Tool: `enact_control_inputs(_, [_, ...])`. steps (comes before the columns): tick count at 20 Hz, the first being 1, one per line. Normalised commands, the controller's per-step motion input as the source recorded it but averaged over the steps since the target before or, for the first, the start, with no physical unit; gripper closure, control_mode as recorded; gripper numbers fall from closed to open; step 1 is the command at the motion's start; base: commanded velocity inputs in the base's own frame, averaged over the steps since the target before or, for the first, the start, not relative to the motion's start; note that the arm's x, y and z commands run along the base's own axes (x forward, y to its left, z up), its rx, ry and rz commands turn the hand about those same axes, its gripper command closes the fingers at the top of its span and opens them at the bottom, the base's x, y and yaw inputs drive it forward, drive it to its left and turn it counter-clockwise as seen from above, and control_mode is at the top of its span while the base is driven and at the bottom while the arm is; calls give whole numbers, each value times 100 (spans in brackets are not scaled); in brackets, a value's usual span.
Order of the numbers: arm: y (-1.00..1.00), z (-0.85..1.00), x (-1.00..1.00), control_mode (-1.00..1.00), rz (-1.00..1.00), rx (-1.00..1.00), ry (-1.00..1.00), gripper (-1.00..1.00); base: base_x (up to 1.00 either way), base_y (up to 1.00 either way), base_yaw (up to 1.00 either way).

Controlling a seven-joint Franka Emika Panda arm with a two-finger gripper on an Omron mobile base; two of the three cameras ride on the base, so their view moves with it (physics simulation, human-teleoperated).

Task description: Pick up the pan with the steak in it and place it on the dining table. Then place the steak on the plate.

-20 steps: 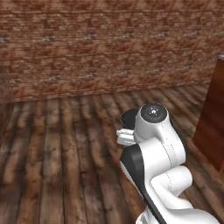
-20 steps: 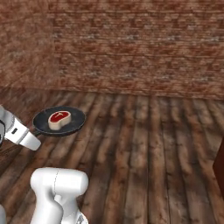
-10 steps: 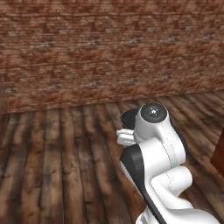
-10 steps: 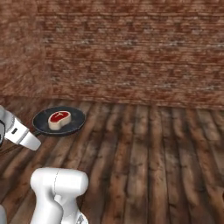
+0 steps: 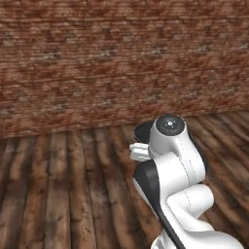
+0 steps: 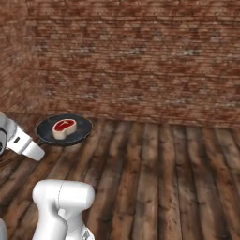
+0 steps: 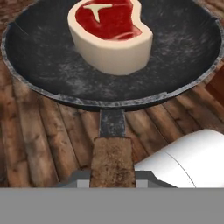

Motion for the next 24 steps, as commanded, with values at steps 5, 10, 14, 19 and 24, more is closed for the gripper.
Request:
enact_control_inputs(5, [0, 0, 0, 100, 0, 0, 0, 100, -1, 0, -15])
enact_control_inputs(10, [0, 0, 0, 100, 0, 0, 0, 100, 0, 5, -50])
enact_control_inputs(14, [0, 0, 0, 100, 0, 0, 0, 100, 0, 2, -50])
enact_control_inputs(19, [0, 0, 0, 100, 0, 0, 0, 100, 0, 0, -50])
enact_control_inputs(24, [0, 0, 0, 100, 0, 0, 0, 100, 0, 0, -50])
